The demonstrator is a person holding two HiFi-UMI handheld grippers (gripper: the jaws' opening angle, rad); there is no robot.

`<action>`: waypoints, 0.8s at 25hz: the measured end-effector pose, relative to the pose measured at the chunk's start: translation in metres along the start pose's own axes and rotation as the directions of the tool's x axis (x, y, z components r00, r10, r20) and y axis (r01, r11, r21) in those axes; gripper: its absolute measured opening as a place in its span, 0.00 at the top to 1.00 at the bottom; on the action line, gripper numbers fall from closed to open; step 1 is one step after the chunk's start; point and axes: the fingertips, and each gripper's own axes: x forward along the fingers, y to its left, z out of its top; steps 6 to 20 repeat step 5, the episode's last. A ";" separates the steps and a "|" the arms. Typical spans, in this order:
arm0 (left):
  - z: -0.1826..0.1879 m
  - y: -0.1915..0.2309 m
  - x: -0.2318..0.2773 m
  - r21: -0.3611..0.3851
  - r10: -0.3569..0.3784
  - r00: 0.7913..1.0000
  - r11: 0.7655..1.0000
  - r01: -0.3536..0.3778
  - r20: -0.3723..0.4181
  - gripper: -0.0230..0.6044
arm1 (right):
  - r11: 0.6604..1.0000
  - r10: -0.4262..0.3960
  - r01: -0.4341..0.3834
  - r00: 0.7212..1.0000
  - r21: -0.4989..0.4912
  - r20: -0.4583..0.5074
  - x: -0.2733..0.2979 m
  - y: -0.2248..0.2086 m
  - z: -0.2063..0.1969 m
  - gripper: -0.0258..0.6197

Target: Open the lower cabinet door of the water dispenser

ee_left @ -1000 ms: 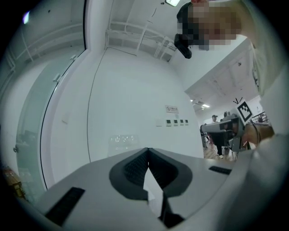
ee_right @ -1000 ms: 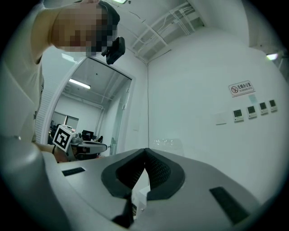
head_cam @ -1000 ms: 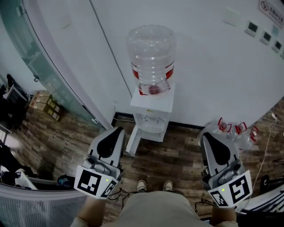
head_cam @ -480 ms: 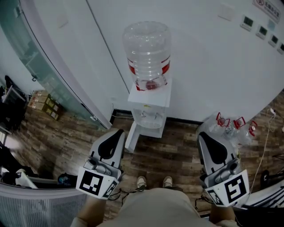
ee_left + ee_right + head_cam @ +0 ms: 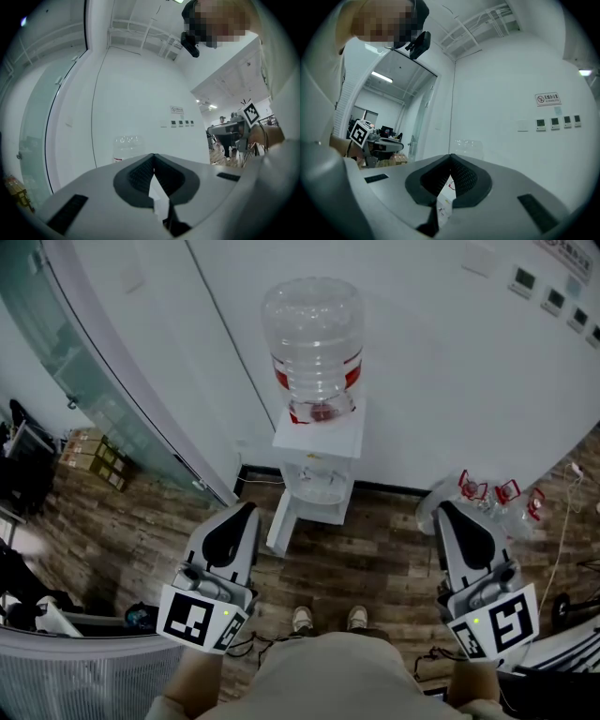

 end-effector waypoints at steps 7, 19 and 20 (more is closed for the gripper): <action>0.001 0.011 -0.003 0.006 0.003 1.000 1.000 -0.003 0.001 0.95 | 1.000 0.005 -0.005 1.000 -0.002 -0.007 0.004 0.007 -0.003 0.95; 0.001 0.011 -0.003 0.006 0.003 1.000 1.000 -0.003 0.001 0.95 | 1.000 0.005 -0.005 1.000 -0.002 -0.007 0.004 0.007 -0.003 0.95; 0.001 0.011 -0.003 0.006 0.003 1.000 1.000 -0.003 0.001 0.95 | 1.000 0.005 -0.005 1.000 -0.002 -0.007 0.004 0.007 -0.003 0.95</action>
